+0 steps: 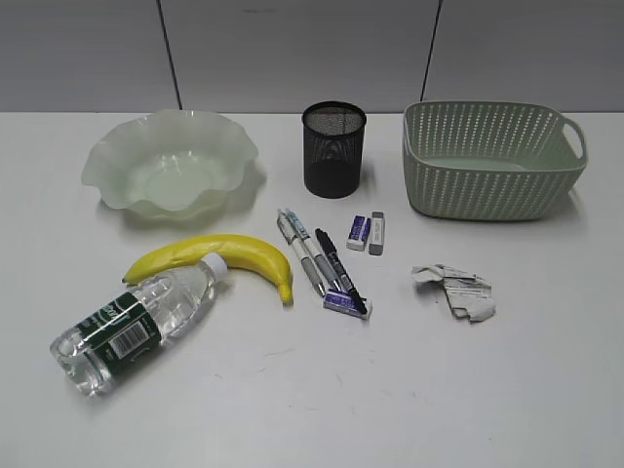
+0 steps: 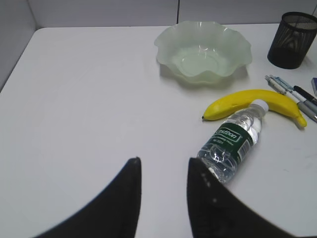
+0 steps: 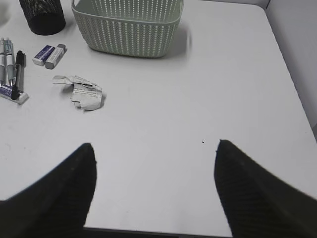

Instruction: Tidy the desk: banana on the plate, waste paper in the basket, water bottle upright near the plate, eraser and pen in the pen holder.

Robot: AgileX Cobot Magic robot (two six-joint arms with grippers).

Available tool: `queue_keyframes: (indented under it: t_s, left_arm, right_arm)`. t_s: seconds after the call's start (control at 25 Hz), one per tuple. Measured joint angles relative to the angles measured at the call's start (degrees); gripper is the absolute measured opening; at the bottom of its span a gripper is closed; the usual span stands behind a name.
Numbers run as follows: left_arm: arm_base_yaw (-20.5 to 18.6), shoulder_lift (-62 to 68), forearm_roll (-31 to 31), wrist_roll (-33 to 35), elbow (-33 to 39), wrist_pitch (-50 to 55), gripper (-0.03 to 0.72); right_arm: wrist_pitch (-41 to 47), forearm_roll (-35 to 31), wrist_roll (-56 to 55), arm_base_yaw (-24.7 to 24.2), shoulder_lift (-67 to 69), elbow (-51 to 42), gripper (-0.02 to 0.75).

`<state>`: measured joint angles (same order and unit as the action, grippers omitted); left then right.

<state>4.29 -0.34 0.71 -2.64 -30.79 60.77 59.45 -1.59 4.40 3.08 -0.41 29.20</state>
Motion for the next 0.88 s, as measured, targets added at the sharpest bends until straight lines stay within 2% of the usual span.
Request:
queue_keyframes:
  t_s: [0.88]
  left_arm:
    - [0.0, 0.0, 0.0, 0.0, 0.0, 0.0, 0.237]
  right_arm:
    - [0.0, 0.0, 0.0, 0.0, 0.0, 0.0, 0.582]
